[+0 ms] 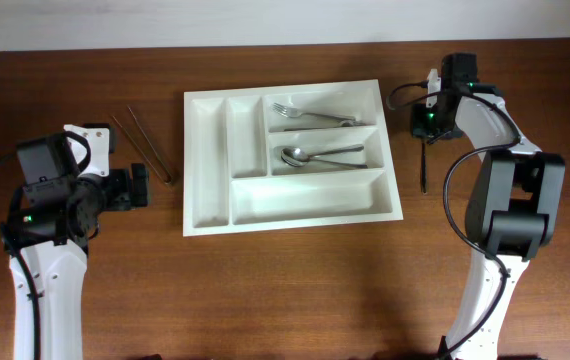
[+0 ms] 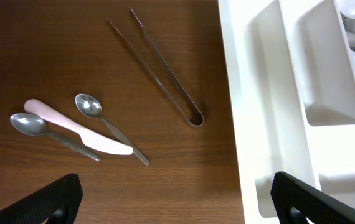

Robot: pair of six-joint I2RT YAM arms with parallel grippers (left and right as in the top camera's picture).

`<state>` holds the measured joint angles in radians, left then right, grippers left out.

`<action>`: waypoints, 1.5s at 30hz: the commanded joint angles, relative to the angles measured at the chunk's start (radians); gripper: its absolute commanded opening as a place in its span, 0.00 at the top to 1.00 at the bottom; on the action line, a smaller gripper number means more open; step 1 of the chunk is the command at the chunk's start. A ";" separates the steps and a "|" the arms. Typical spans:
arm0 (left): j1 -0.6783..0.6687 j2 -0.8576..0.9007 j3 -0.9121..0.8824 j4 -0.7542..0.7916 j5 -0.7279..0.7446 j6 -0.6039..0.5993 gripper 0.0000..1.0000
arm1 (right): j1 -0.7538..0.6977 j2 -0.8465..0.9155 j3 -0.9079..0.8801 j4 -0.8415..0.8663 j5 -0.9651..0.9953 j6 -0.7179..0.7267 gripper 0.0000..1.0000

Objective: Pack container

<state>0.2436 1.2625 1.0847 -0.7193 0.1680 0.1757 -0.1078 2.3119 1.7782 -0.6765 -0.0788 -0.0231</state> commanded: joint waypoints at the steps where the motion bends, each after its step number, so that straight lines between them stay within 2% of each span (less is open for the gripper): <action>1: 0.003 0.002 0.016 0.000 0.000 0.013 0.01 | 0.004 0.025 -0.004 0.029 0.001 0.002 0.67; 4: 0.003 0.002 0.016 0.000 0.000 0.013 0.01 | 0.004 0.025 -0.004 0.049 -0.008 0.005 0.73; 11: 0.003 0.002 0.016 0.000 0.000 0.013 0.01 | 0.004 0.025 -0.003 0.063 -0.068 0.005 0.96; 19: 0.003 0.002 0.016 0.000 0.000 0.013 0.01 | -0.006 -0.031 0.013 -0.006 -0.066 0.028 0.96; 30: 0.003 0.002 0.016 0.000 0.000 0.013 0.01 | 0.056 -0.274 0.180 -0.205 -0.064 0.032 0.96; 32: 0.003 0.002 0.016 0.000 0.000 0.013 0.01 | 0.085 -0.313 0.193 -0.216 -0.063 0.070 0.96; 35: 0.003 0.002 0.016 0.000 0.000 0.013 0.01 | 0.130 -0.344 0.193 -0.214 -0.063 0.242 0.96; 37: 0.003 0.002 0.016 0.000 0.000 0.013 0.01 | 0.160 -0.343 0.191 -0.219 -0.063 0.419 0.96; 41: 0.003 0.002 0.016 0.000 0.000 0.013 0.01 | 0.219 -0.320 0.163 -0.223 -0.066 0.877 0.96; 45: 0.003 0.002 0.016 0.000 0.000 0.013 0.01 | 0.282 -0.294 0.138 -0.205 -0.057 1.182 0.96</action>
<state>0.2436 1.2625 1.0847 -0.7189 0.1680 0.1757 0.1333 1.9862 1.9354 -0.8906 -0.1398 0.7883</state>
